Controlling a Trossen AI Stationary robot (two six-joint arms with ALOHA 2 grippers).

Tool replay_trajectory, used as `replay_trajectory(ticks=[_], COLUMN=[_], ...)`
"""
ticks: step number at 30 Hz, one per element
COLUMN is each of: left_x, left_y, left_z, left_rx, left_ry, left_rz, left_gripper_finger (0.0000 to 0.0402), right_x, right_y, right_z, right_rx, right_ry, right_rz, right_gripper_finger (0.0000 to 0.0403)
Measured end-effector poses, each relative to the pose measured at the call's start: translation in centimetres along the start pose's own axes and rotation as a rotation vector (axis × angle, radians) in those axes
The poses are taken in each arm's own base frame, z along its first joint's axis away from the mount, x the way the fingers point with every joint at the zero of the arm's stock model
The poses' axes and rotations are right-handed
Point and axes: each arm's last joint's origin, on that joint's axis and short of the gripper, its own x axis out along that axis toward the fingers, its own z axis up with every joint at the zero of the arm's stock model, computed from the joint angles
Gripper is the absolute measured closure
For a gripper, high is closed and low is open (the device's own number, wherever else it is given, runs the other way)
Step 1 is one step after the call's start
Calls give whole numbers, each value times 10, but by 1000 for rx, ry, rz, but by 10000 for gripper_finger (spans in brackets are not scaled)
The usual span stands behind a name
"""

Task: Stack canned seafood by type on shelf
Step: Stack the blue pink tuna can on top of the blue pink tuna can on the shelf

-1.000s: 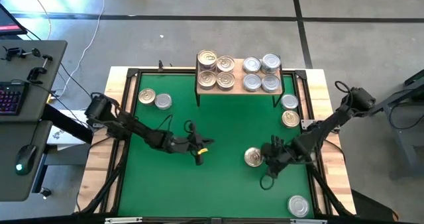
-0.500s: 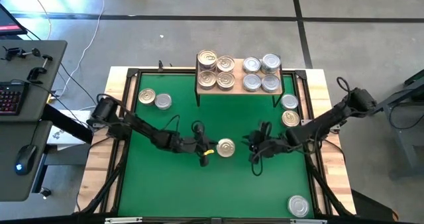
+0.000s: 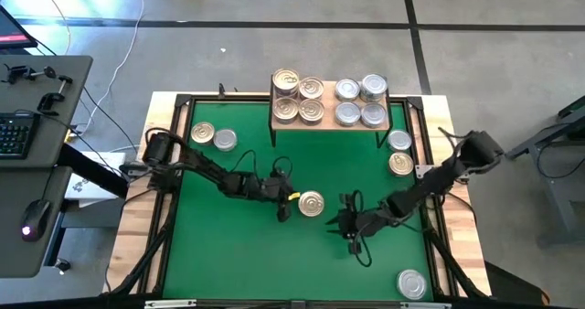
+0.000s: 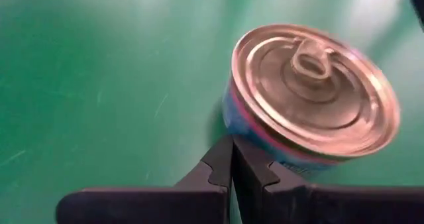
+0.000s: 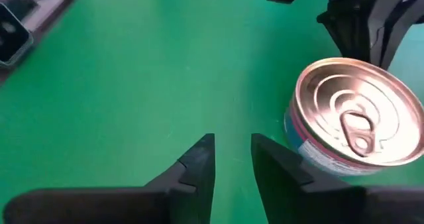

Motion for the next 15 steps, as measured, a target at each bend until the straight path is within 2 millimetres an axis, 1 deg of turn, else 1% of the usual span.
replay_trajectory(ticks=[2,5,7,10,12,15], left_x=[-3,-13,-17,-19,-17,-11], left_y=[0,-1,-4,-6,-6,0], left_z=[2,10,18,27,29,25], left_rx=[-8,-15,-19,-23,-32,-34], left_ry=[-1,-28,-59,-91,-115,-111], left_rz=[58,118,93,-28,-70,-61], left_gripper_finger=[401,401,401,402,402,401], right_x=[6,10,11,11,11,11], right_y=[1,2,2,3,3,3], right_z=[2,5,8,12,12,13], right_rx=[5,-4,-5,-6,-5,6], right_ry=[4,14,9,-8,-14,-18], right_rz=[-27,-71,-94,-98,-96,-95], right_gripper_finger=[299,281,271,265,264,263])
